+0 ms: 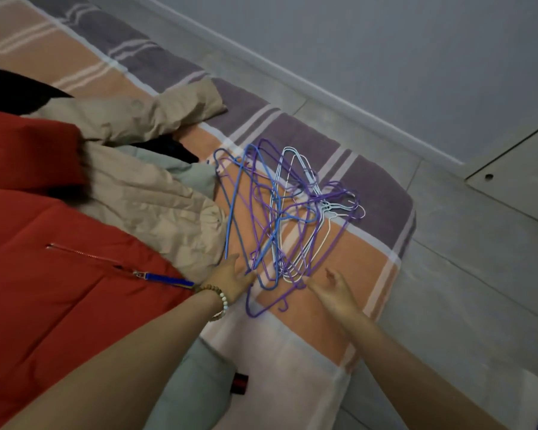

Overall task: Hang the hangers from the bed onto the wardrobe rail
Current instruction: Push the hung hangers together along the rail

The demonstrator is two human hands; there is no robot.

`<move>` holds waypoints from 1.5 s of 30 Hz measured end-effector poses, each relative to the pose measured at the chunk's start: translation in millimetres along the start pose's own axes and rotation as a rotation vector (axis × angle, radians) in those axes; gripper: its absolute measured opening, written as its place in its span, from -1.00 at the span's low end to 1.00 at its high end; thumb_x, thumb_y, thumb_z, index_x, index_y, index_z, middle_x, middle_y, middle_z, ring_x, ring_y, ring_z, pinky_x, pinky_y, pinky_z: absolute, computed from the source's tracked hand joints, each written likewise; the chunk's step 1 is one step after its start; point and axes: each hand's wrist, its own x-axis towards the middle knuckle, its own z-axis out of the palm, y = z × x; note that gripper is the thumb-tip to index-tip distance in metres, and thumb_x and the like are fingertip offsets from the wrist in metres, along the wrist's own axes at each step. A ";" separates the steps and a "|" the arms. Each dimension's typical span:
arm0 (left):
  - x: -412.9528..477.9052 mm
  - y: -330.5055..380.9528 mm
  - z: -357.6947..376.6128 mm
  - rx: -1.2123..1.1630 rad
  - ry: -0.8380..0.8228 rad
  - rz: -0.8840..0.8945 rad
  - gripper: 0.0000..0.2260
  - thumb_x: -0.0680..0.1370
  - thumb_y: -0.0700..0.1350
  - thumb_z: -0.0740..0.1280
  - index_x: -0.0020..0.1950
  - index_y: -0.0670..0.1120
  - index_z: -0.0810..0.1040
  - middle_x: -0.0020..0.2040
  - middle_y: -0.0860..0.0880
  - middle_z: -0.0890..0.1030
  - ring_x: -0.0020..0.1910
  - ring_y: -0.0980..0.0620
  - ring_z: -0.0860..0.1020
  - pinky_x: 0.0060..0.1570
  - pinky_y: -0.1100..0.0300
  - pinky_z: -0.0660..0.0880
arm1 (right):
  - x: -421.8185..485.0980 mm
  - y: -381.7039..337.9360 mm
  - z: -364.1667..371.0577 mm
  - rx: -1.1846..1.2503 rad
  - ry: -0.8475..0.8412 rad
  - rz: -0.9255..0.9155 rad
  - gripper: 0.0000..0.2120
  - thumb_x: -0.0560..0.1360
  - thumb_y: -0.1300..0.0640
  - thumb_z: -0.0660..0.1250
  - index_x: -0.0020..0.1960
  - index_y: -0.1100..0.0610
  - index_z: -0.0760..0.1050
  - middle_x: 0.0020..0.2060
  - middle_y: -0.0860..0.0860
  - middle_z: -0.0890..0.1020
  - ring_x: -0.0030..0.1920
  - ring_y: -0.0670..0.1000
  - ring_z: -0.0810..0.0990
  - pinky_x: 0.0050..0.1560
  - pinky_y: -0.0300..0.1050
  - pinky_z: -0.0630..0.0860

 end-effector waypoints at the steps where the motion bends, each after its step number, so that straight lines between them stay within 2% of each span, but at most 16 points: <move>1: 4.4 -4.0 6.6 -0.003 0.002 -0.008 -0.39 0.51 0.06 0.30 0.46 -0.17 0.19 0.43 -0.16 0.34 0.40 -0.09 0.32 0.37 0.14 0.25 | 4.4 7.2 5.6 0.024 -0.012 0.023 -0.31 0.42 0.11 0.44 0.44 0.22 0.22 0.40 0.14 0.34 0.38 0.08 0.36 0.39 -0.09 0.29; 4: 14.6 -14.3 24.7 -0.007 0.017 -0.033 -0.54 0.52 0.07 0.28 0.34 -0.15 0.37 0.27 -0.14 0.50 0.25 -0.10 0.46 0.21 0.16 0.37 | 16.1 27.0 23.6 0.117 -0.045 0.105 -0.36 0.44 0.14 0.42 0.43 0.24 0.23 0.31 0.13 0.44 0.22 0.05 0.49 0.21 -0.13 0.40; 7: 21.8 -24.7 42.3 -0.020 -0.013 -0.083 -0.59 0.54 0.08 0.23 0.29 -0.15 0.39 0.15 -0.12 0.57 0.13 -0.10 0.52 0.04 0.22 0.37 | 21.4 39.5 39.2 0.180 -0.086 0.165 -0.47 0.48 0.22 0.36 0.39 0.26 0.28 0.22 0.16 0.55 0.05 0.01 0.53 -0.05 -0.23 0.45; 10: 26.5 -33.1 58.0 -0.060 -0.027 -0.108 -0.57 0.55 0.06 0.23 0.32 -0.17 0.34 0.14 -0.12 0.58 0.13 -0.10 0.52 0.03 0.23 0.35 | 21.1 43.6 50.4 0.243 -0.146 0.195 -0.57 0.52 0.31 0.27 0.36 0.32 0.28 0.18 0.23 0.55 -0.03 0.09 0.59 -0.28 -0.41 0.42; 12: 27.7 -35.2 65.7 -0.122 -0.012 -0.125 -0.59 0.54 0.01 0.26 0.29 -0.19 0.37 0.11 -0.13 0.56 0.10 -0.10 0.52 0.06 0.20 0.38 | 21.1 46.9 56.1 0.252 -0.156 0.188 -0.68 0.52 0.32 0.26 0.26 0.29 0.33 0.02 0.17 0.56 -0.24 -0.04 0.55 -0.40 -0.44 0.45; 15: 27.4 -33.8 74.8 -0.243 -0.016 -0.129 -0.69 0.54 -0.05 0.28 0.17 -0.23 0.45 -0.06 -0.10 0.51 -0.08 -0.03 0.48 -0.07 0.23 0.42 | 21.9 50.7 59.5 0.329 -0.185 0.205 -0.90 0.54 0.33 0.23 0.05 0.24 0.45 -0.21 0.09 0.57 -0.37 -0.11 0.55 -0.38 -0.36 0.52; 17: 24.8 -28.6 79.6 -0.313 -0.020 -0.083 -0.73 0.55 -0.07 0.26 0.09 -0.26 0.50 -0.16 -0.12 0.48 -0.20 -0.01 0.44 -0.19 0.26 0.39 | 18.8 47.9 56.3 0.394 -0.216 0.196 -0.87 0.58 0.31 0.15 -0.09 0.20 0.44 -0.27 0.07 0.57 -0.43 -0.14 0.58 -0.42 -0.37 0.53; 20: 13.6 -12.1 85.0 -0.459 0.009 0.034 -0.86 0.58 -0.14 0.21 -0.05 -0.18 0.51 -0.23 -0.09 0.52 -0.30 0.09 0.47 -0.24 0.28 0.41 | 13.3 40.4 43.6 0.432 -0.190 0.120 -0.79 0.62 0.27 0.05 -0.16 0.16 0.36 -0.29 0.06 0.54 -0.53 -0.21 0.56 -0.47 -0.39 0.49; 22: 2.8 8.1 86.7 -0.535 0.037 0.106 -0.87 0.59 -0.15 0.18 -0.13 -0.10 0.45 -0.25 -0.04 0.55 -0.31 0.16 0.52 -0.22 0.26 0.45 | 8.4 34.8 28.9 0.442 -0.147 0.068 -0.79 0.63 0.22 0.05 -0.15 0.11 0.34 -0.28 0.04 0.54 -0.54 -0.23 0.55 -0.47 -0.37 0.46; 25: -15.9 54.1 84.4 -0.659 -0.001 0.178 -0.83 0.61 -0.14 0.14 -0.17 -0.05 0.40 -0.23 -0.04 0.59 -0.31 0.11 0.58 -0.28 0.23 0.49 | -1.9 23.4 -5.3 0.480 -0.083 -0.006 -0.86 0.61 0.20 0.12 -0.11 0.09 0.38 -0.30 0.04 0.56 -0.53 -0.20 0.56 -0.46 -0.34 0.46; 28: -36.5 107.6 78.9 -0.729 -0.075 0.251 -0.81 0.63 -0.13 0.08 -0.17 -0.03 0.37 -0.25 -0.08 0.62 -0.42 0.13 0.61 -0.37 0.23 0.48 | -18.9 5.5 -52.9 0.541 -0.049 -0.042 -0.91 0.57 0.22 0.21 -0.11 0.14 0.44 -0.37 0.04 0.58 -0.58 -0.16 0.53 -0.50 -0.35 0.46; 32: -69.8 179.1 77.6 -0.719 -0.172 0.371 -0.80 0.64 -0.10 0.04 -0.13 -0.06 0.36 -0.32 -0.11 0.61 -0.46 0.09 0.62 -0.46 0.29 0.50 | -54.2 -19.3 -129.6 0.563 -0.102 -0.039 -0.95 0.54 0.20 0.27 -0.10 0.17 0.46 -0.28 0.06 0.63 -0.46 -0.10 0.59 -0.35 -0.28 0.55; 34: -89.1 215.9 78.1 -0.684 -0.186 0.453 -0.80 0.64 -0.08 0.03 -0.13 -0.06 0.37 -0.39 -0.09 0.61 -0.45 0.03 0.61 -0.42 0.24 0.53 | -77.9 -29.9 -172.0 0.484 -0.129 -0.022 -0.89 0.54 0.14 0.27 -0.06 0.19 0.49 -0.24 0.08 0.63 -0.36 -0.04 0.62 -0.29 -0.25 0.58; 37: -121.1 271.9 74.4 -0.599 -0.229 0.571 -0.78 0.64 -0.10 0.04 -0.15 -0.09 0.37 -0.42 -0.18 0.58 -0.48 0.01 0.58 -0.42 0.21 0.51 | -122.7 -45.3 -238.7 0.277 -0.135 -0.028 -0.79 0.55 0.05 0.26 -0.14 0.18 0.53 -0.29 0.06 0.64 -0.42 -0.08 0.63 -0.38 -0.31 0.56; 39: -146.3 310.4 70.5 -0.556 -0.308 0.635 -0.77 0.63 -0.12 0.05 -0.18 -0.12 0.37 -0.46 -0.19 0.55 -0.55 -0.01 0.54 -0.49 0.24 0.49 | -156.1 -56.8 -284.5 0.212 -0.075 -0.085 -0.77 0.56 0.06 0.25 -0.21 0.15 0.52 -0.31 0.04 0.64 -0.45 -0.13 0.61 -0.38 -0.33 0.52; 45: -244.6 429.5 61.3 -0.386 -0.498 0.786 -0.67 0.59 0.01 0.11 -0.29 -0.13 0.43 -0.56 -0.10 0.52 -0.55 -0.01 0.55 -0.51 0.26 0.49 | -265.7 -99.9 -409.3 0.390 0.225 -0.372 -0.85 0.54 0.09 0.26 -0.06 0.14 0.55 -0.16 0.03 0.68 -0.29 -0.09 0.66 -0.24 -0.31 0.57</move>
